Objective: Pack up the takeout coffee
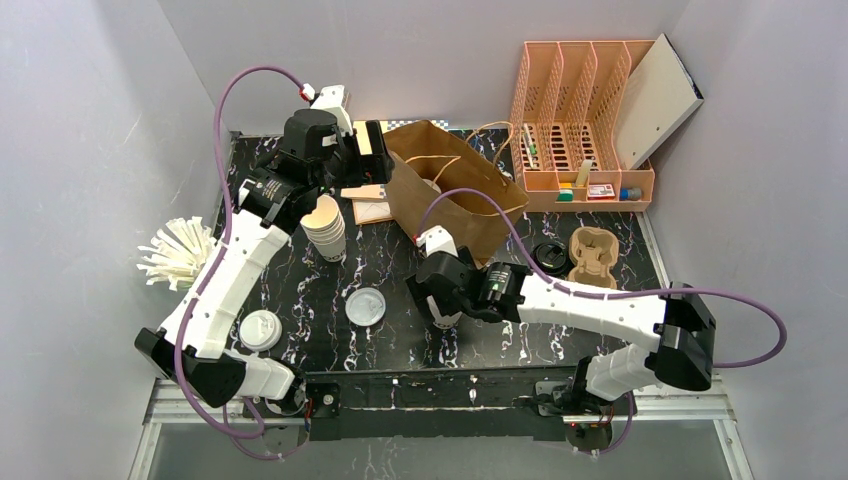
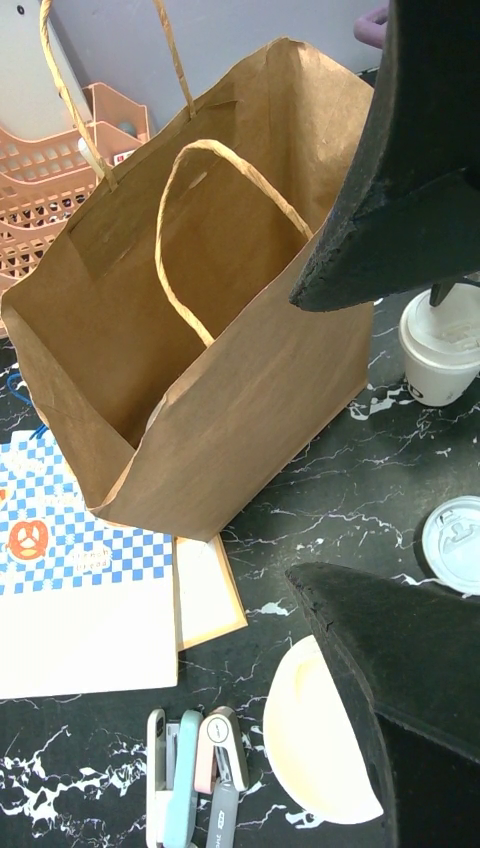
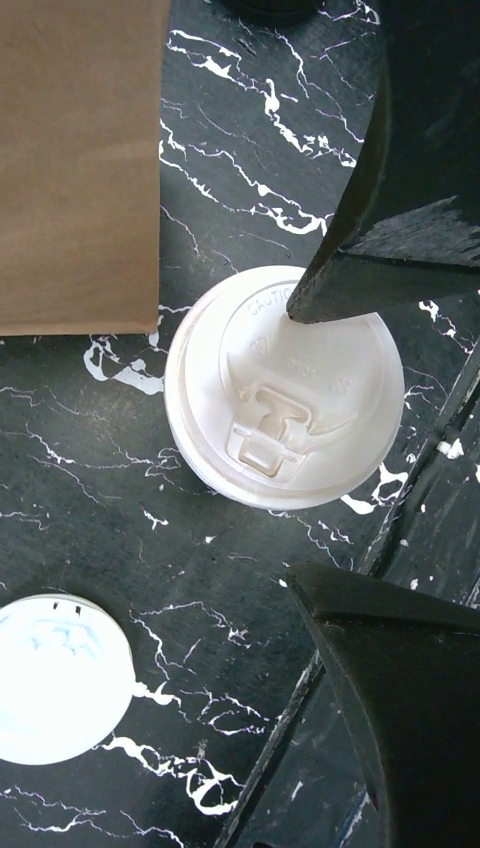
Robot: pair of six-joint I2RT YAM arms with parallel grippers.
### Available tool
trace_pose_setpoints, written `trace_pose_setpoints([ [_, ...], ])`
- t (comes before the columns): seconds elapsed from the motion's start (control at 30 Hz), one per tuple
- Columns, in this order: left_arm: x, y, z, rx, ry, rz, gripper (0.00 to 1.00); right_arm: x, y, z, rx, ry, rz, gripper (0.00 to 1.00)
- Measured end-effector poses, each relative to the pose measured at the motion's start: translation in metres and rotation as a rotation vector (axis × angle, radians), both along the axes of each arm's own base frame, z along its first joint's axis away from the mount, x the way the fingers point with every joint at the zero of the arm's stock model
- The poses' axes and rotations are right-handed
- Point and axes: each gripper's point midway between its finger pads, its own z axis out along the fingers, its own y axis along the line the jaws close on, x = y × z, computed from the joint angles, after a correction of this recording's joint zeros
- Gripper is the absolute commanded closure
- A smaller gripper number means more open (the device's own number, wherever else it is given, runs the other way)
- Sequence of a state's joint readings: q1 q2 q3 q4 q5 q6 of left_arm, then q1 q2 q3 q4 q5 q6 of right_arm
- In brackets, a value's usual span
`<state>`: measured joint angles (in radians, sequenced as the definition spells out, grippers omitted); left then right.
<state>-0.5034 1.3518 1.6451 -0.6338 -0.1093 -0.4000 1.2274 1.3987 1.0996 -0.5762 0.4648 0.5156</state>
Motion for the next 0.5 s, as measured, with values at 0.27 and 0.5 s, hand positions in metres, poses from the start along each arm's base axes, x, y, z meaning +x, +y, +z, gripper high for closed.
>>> trace_pose_setpoints([
  [0.27, 0.000, 0.000, 0.002, 0.004, -0.006, -0.003, 0.06, 0.005, 0.000, 0.009, -0.002, -0.019, 0.015, 0.02],
  [0.5, 0.000, 0.000, 0.002, 0.004, -0.006, -0.003, 0.05, 0.006, 0.001, 0.022, 0.015, -0.050, 0.045, 0.02],
])
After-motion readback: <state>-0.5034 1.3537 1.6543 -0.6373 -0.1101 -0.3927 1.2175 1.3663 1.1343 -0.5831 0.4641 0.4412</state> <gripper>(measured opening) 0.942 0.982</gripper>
